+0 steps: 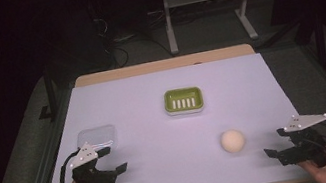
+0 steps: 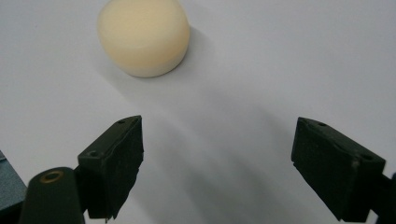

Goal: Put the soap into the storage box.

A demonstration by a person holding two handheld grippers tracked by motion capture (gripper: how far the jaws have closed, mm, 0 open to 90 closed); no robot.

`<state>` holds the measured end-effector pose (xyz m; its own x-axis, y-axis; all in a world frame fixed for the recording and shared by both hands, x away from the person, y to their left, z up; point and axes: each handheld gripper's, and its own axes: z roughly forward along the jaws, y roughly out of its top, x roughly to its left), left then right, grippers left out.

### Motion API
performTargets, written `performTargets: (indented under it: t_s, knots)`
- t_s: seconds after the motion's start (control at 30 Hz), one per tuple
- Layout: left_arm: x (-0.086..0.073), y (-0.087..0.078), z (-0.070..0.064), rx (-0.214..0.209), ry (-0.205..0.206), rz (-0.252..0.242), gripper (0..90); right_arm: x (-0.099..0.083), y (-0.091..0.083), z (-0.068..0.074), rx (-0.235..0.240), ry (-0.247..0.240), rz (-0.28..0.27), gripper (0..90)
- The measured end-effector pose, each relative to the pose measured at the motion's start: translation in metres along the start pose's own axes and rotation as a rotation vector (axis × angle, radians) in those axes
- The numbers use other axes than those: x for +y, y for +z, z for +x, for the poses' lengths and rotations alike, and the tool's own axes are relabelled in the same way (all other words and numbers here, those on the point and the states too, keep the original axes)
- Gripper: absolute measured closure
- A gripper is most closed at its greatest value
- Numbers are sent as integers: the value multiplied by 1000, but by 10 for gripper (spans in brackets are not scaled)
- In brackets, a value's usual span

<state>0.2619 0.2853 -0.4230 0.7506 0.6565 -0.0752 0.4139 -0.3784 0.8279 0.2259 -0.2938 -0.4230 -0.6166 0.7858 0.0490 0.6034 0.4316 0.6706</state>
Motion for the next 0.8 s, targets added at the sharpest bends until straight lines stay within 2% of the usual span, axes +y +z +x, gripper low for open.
performTargets:
  t_s: [0.17,0.3,0.33,0.5,0.6,0.73,0.8]
  knots:
    - [1,1,-1,-3,3,3,129,6,2,7,13,-32,9,159]
    - [0,1,-1,-5,8,3,129,14,6,13,39,-19,26,150]
    - [1,1,-1,-5,6,3,129,16,7,13,42,-30,30,150]
    - [0,1,-1,-6,3,-1,129,23,11,17,43,-24,52,150]
    - [1,2,-1,-6,14,4,129,28,12,17,41,-25,57,150]
    - [1,2,-2,-9,11,3,129,32,13,18,45,-31,60,150]
    - [1,2,-2,-8,13,1,129,38,15,22,44,-49,70,150]
